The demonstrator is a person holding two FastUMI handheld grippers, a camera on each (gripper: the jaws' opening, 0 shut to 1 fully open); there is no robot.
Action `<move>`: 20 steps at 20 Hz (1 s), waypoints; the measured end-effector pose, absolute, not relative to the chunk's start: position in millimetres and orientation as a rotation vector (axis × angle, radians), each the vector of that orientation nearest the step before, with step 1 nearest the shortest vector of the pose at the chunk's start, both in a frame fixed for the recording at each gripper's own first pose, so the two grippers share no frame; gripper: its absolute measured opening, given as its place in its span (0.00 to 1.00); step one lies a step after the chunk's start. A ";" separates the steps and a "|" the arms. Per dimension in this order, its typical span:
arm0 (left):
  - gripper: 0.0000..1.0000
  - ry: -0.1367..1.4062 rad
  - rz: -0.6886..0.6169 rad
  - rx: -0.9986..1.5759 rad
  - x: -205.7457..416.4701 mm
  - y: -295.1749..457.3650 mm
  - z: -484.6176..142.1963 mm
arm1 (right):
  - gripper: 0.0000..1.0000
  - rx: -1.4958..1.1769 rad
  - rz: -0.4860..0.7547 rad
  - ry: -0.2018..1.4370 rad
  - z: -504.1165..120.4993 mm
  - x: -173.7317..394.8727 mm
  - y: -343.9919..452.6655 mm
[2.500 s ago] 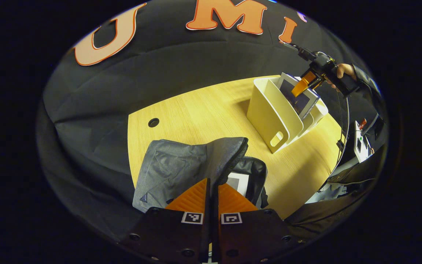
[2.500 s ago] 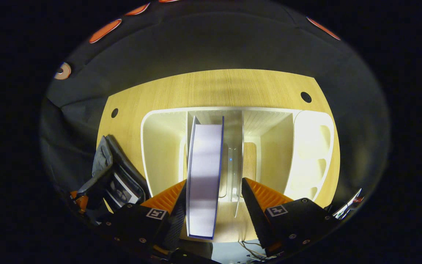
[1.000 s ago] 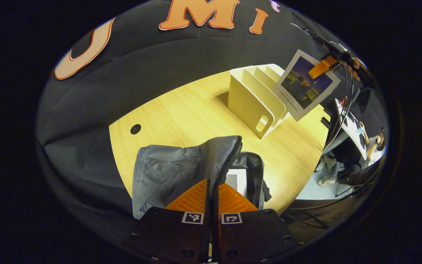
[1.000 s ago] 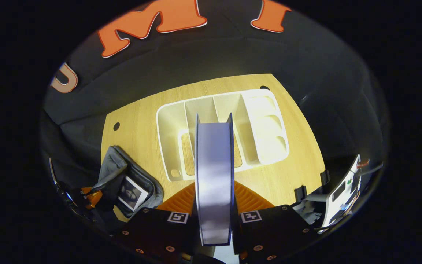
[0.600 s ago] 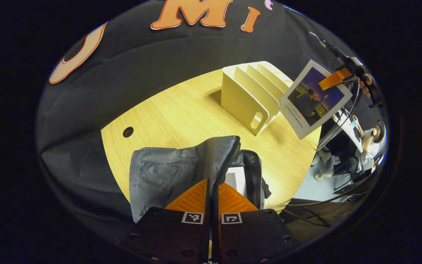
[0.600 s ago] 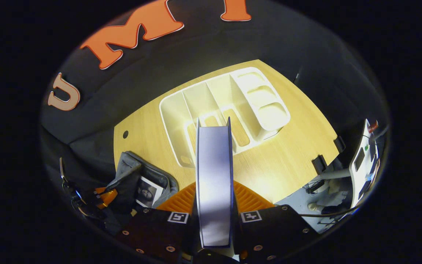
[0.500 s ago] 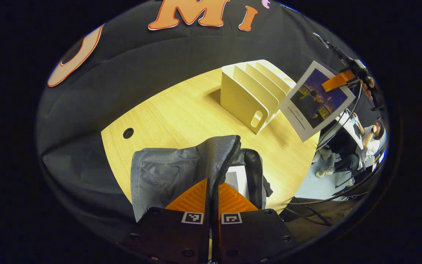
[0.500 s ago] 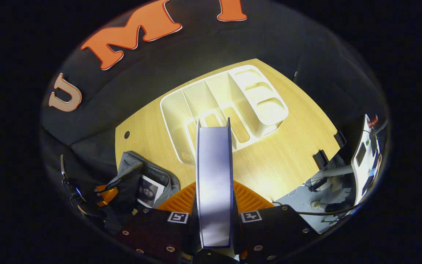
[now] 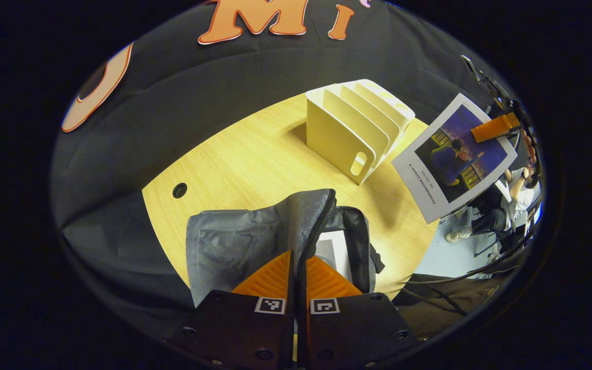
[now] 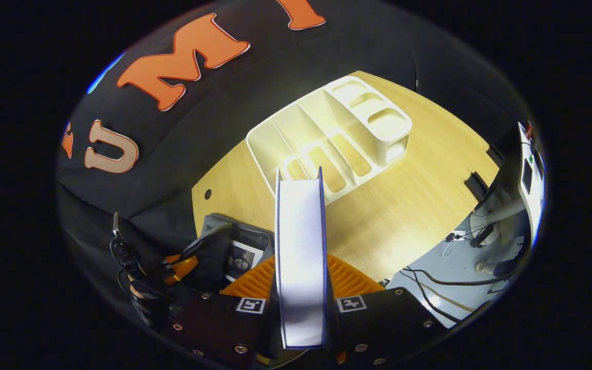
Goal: Open the schoolbag, grab two books from the bookshelf and put them into the schoolbag.
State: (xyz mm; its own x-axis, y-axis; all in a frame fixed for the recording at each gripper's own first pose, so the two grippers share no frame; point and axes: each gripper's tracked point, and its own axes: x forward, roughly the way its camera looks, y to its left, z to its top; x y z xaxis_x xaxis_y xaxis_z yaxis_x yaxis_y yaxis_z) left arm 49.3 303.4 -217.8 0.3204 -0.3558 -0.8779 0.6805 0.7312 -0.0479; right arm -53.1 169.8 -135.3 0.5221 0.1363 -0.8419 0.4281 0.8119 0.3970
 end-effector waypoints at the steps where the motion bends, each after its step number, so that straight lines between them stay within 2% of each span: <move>1: 0.04 1.036 -0.703 0.360 49.3 304.6 -215.6 | 0.36 0.642 -0.169 1.023 -136.7 -51.4 181.7; 6: 0.04 1.017 -0.692 0.369 58.2 312.2 -200.7 | 0.36 0.737 -0.043 0.978 -125.1 -38.6 235.0; 11: 0.04 0.990 -0.679 0.363 61.1 313.7 -187.2 | 0.36 0.823 0.027 0.958 -130.2 -25.4 277.0; 20: 0.04 0.945 -0.660 0.343 67.3 320.0 -165.7 | 0.35 0.967 0.068 0.966 -177.9 -9.9 340.4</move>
